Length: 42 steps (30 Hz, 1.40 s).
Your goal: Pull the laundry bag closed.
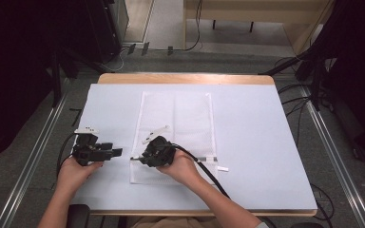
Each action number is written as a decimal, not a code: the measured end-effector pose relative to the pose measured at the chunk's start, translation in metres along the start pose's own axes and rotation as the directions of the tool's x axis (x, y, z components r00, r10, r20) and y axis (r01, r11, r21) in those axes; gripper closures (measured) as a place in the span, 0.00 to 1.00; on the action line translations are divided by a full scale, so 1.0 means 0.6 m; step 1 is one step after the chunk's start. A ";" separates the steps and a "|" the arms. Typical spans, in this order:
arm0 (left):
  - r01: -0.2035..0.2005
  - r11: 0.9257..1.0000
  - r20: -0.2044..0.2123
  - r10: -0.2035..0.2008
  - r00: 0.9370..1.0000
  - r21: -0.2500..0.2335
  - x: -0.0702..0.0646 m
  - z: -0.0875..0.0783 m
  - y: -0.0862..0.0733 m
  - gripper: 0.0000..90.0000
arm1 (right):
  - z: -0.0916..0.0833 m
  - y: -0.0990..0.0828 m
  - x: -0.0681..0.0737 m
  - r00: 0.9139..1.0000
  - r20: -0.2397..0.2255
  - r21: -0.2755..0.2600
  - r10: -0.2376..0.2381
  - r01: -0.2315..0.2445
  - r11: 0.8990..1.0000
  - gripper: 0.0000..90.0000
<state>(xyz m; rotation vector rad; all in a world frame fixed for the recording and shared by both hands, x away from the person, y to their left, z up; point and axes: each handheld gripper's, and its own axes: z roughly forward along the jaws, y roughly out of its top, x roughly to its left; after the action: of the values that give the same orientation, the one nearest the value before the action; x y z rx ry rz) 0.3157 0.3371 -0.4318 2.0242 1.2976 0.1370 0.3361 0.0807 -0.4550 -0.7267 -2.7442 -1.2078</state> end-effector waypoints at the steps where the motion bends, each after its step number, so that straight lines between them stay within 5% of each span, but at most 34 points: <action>1: 0.000 1.000 0.000 0.000 1.000 0.000 0.000 0.000 0.000 0.46 | 0.000 0.000 0.000 1.000 0.000 0.000 0.000 0.000 1.000 0.83; 14: 0.008 1.000 0.007 -0.008 1.000 0.003 0.002 -0.002 -0.001 0.46 | 0.038 0.016 0.014 1.000 -0.014 0.036 -0.020 0.021 0.999 0.86; 25: 0.007 1.000 0.003 -0.007 1.000 0.010 0.004 -0.004 -0.003 0.46 | 0.021 0.019 -0.001 0.999 0.034 0.043 -0.032 0.031 0.999 0.83; 42: 0.010 1.000 0.004 -0.010 1.000 0.016 0.005 -0.003 -0.003 0.45 | 0.047 0.028 0.007 0.999 -0.003 0.040 -0.039 0.039 0.998 0.86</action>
<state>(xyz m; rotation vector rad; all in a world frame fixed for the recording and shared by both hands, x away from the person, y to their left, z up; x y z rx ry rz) 0.3150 0.3407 -0.4321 2.0304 1.3098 0.1184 0.3436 0.1121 -0.4621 -0.6706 -2.7844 -1.1557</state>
